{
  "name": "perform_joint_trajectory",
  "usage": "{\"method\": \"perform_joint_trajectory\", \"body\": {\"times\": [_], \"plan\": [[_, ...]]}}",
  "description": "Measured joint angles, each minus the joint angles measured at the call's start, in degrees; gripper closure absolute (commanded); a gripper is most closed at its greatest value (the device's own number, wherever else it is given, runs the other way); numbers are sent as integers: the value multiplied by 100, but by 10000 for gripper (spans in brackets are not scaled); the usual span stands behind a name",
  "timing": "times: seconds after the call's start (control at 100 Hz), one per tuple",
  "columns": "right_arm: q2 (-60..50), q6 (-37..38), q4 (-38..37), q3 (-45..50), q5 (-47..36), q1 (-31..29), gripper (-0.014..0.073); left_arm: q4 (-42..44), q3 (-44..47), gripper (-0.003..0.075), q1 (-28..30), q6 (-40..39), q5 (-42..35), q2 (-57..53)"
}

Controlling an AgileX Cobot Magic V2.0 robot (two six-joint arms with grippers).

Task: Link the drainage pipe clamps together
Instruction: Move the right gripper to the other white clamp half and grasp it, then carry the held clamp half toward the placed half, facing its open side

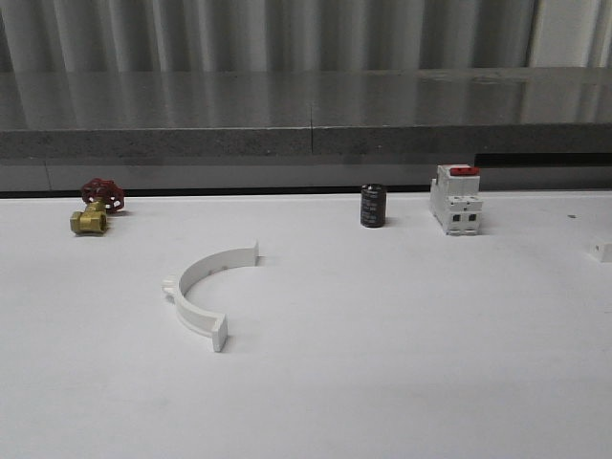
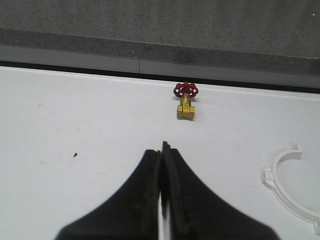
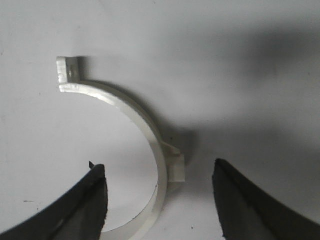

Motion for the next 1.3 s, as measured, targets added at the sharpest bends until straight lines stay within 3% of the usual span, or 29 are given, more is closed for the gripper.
{"method": "perform_joint_trajectory", "body": {"times": [1.3], "plan": [[466, -236, 0, -13, 56, 0, 126, 0, 0, 741, 0, 0, -4, 0]]}}
